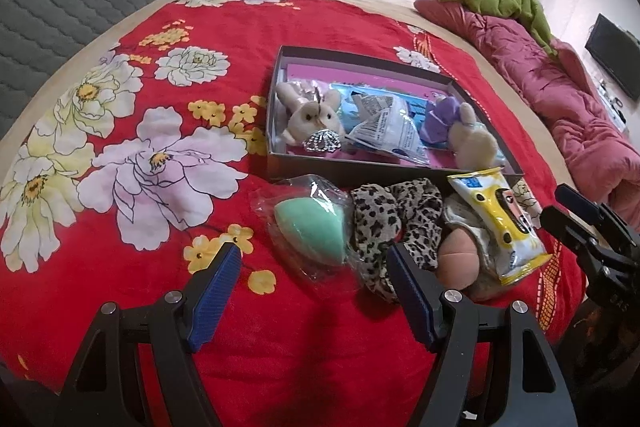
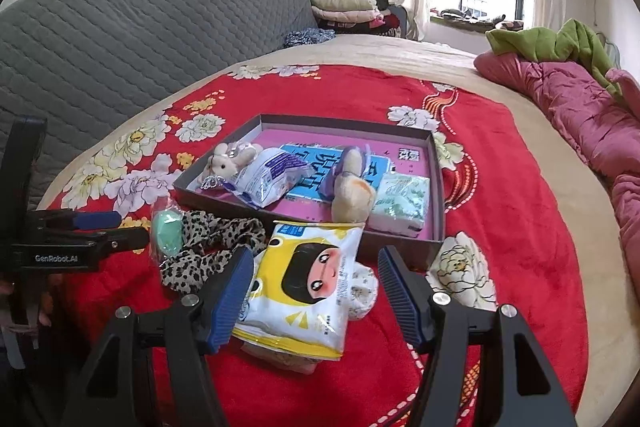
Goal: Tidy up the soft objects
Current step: 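Grasp the green sponge in plastic with the left tool while the right tool grasps the yellow wipes pack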
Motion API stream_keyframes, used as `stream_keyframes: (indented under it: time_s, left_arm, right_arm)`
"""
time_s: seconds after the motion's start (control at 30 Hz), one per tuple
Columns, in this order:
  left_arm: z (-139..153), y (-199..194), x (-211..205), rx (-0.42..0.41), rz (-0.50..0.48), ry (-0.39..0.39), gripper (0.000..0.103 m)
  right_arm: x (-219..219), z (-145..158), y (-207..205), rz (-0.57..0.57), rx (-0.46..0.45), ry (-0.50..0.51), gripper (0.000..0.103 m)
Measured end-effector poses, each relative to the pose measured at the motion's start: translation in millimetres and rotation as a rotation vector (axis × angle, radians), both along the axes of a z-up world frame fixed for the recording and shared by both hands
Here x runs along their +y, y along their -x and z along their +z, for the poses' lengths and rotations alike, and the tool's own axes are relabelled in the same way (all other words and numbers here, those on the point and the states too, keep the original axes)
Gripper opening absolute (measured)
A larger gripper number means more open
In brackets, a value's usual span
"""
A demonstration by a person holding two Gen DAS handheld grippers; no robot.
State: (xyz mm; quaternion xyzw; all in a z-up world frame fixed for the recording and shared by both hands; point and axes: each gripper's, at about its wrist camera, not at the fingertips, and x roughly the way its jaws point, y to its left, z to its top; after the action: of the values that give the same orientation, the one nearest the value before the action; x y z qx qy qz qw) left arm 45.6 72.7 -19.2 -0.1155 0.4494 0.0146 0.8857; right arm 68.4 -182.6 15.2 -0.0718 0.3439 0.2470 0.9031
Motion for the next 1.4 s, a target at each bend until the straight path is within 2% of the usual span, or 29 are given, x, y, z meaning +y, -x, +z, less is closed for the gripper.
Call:
stream_keyframes:
  time_s: [0.43,0.87,1.0,1.17,1.4]
  left_arm:
    - [-11,-12,3,0.024,0.001,0.005,0.076]
    - [-29,-30,7,0.068,0.029,-0.018,0.076]
    - [-32,-36,10,0.053,0.040,-0.012,0.076]
    - [-36,-46,11,0.047,0.031,0.025,0.061]
    - [-44,-56,7,0.059,0.009,0.027,0.059]
  right_arm:
    - [19,-32,-14,0.013,0.094,0.035,0.064]
    - [24,-39,-22,0.014,0.084,0.045,0.064]
    - [26,-39,-22,0.029,0.070,0.049,0.064]
    - [29,-40,-21,0.048,0.059,0.066,0.062]
    - [27,-39,-24,0.066,0.072,0.035,0.058]
